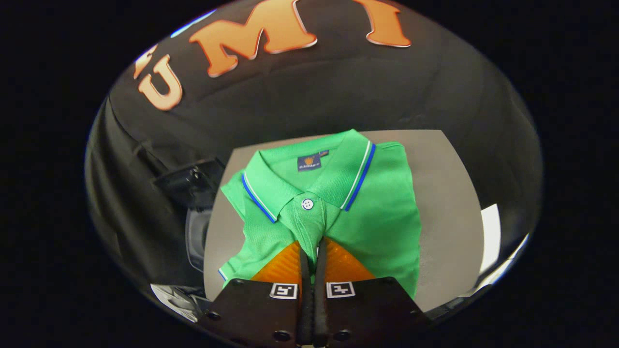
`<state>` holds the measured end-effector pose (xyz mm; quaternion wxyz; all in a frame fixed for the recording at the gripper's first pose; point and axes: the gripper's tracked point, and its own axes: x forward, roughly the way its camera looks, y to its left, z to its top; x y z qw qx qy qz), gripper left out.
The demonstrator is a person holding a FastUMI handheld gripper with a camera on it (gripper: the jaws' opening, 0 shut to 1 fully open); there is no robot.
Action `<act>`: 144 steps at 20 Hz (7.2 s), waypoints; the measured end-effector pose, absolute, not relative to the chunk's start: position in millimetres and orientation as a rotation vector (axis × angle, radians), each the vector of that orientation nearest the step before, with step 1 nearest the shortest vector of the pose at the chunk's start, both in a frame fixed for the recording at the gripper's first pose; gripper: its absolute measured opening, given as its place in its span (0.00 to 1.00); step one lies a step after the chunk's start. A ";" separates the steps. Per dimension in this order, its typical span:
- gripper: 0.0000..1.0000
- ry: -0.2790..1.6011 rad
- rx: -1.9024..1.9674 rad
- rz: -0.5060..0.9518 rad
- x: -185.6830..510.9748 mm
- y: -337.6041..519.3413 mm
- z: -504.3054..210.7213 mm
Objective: Put the clothes into the washing machine and then close the washing machine lid.
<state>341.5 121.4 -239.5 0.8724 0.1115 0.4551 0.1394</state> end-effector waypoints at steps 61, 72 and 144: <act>0.08 0.530 0.048 0.368 316.2 539.7 -397.3; 0.08 0.652 0.009 0.343 328.0 547.1 -451.3; 0.99 0.493 0.040 0.258 544.5 505.1 -248.8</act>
